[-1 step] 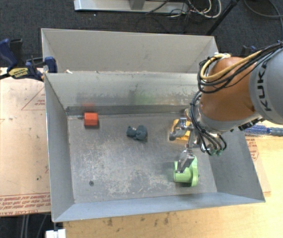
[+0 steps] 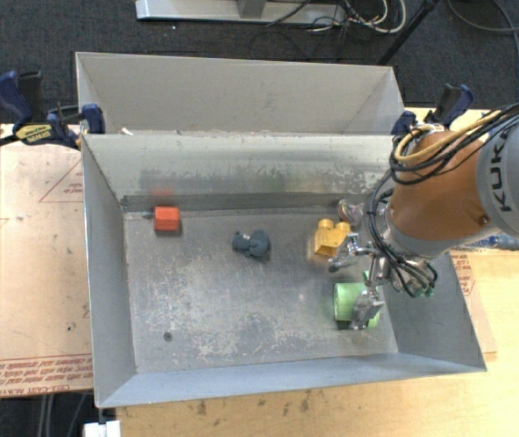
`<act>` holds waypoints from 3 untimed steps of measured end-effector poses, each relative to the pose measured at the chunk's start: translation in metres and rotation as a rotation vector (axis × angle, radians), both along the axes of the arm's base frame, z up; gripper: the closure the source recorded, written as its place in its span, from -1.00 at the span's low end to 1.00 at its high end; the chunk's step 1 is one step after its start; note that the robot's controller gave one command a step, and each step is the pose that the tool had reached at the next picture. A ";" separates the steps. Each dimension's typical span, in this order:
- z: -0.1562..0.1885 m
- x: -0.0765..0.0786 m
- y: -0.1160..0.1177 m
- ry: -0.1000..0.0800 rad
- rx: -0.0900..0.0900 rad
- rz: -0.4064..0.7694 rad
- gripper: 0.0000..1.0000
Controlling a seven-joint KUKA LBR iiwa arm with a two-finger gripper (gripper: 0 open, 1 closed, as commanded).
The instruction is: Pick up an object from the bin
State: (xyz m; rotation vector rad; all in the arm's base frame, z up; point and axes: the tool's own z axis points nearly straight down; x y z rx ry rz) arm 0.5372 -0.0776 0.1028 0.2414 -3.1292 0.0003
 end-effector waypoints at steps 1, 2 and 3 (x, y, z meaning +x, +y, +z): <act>0.001 0.001 0.002 -0.003 0.001 0.002 1.00; 0.071 0.007 0.026 -0.010 0.001 0.430 1.00; 0.135 0.007 0.024 -0.012 -0.001 0.541 1.00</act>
Offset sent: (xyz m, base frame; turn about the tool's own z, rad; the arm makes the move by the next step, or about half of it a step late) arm 0.0000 0.0000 0.0000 0.0000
